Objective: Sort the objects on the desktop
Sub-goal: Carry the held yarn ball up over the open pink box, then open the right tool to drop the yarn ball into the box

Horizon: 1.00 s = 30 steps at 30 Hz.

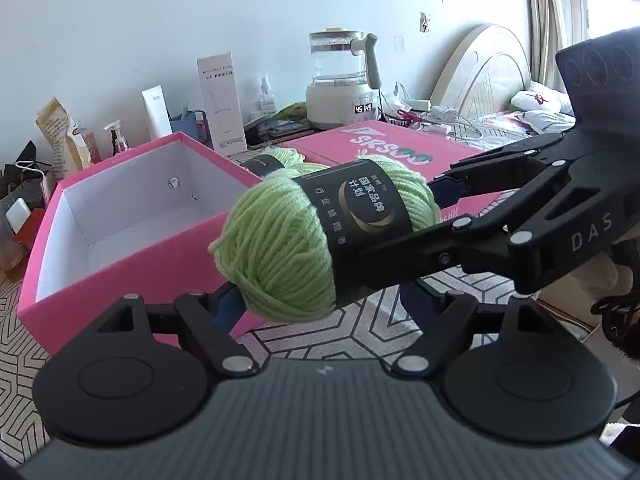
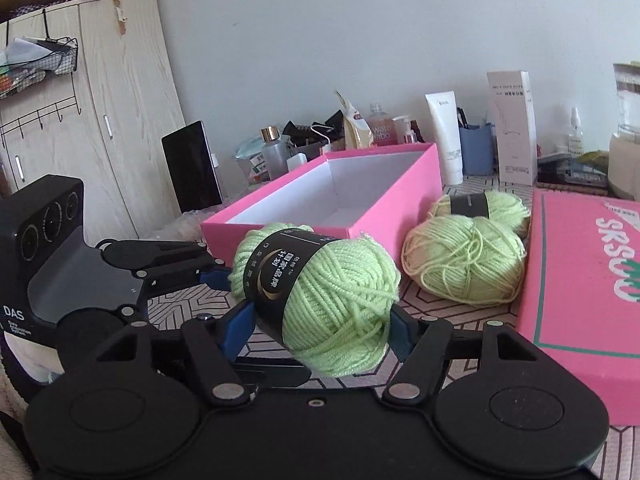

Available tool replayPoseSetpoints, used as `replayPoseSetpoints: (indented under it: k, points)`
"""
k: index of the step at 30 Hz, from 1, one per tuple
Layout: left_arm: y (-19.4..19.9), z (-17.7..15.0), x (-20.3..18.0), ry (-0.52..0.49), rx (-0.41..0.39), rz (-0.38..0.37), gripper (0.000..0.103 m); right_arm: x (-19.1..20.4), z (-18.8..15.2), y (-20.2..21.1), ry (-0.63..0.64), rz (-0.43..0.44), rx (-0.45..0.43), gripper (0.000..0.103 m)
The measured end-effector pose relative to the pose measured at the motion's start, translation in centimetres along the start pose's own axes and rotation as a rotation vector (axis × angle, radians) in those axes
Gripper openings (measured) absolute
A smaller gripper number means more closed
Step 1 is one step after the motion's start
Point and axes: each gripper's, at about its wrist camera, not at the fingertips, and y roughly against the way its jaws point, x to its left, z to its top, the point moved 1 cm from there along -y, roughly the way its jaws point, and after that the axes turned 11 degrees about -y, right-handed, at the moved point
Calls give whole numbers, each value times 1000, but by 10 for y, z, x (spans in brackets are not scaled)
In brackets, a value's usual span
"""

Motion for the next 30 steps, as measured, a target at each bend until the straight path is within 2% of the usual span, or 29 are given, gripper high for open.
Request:
replayPoseSetpoints:
  k: [4,10,16,21,24,26,30]
  points:
    - [18,8,9,-20,-51,54,81,12,18,0,45,31,-20,73]
    - [36,33,51,-53,-107,172,81,38,68,-21,142,85,-71,73]
    - [12,37,97,-1,-54,229,81,36,102,-74,121,112,-36,72]
    - [-16,24,115,61,10,210,81,22,106,-110,69,106,28,72]
    - [-30,18,120,100,54,182,84,16,107,-123,64,70,60,75]
    - [-36,16,125,123,93,177,84,13,112,-116,67,-13,12,76]
    - [-28,17,122,68,96,262,84,3,117,-84,88,-130,-81,82]
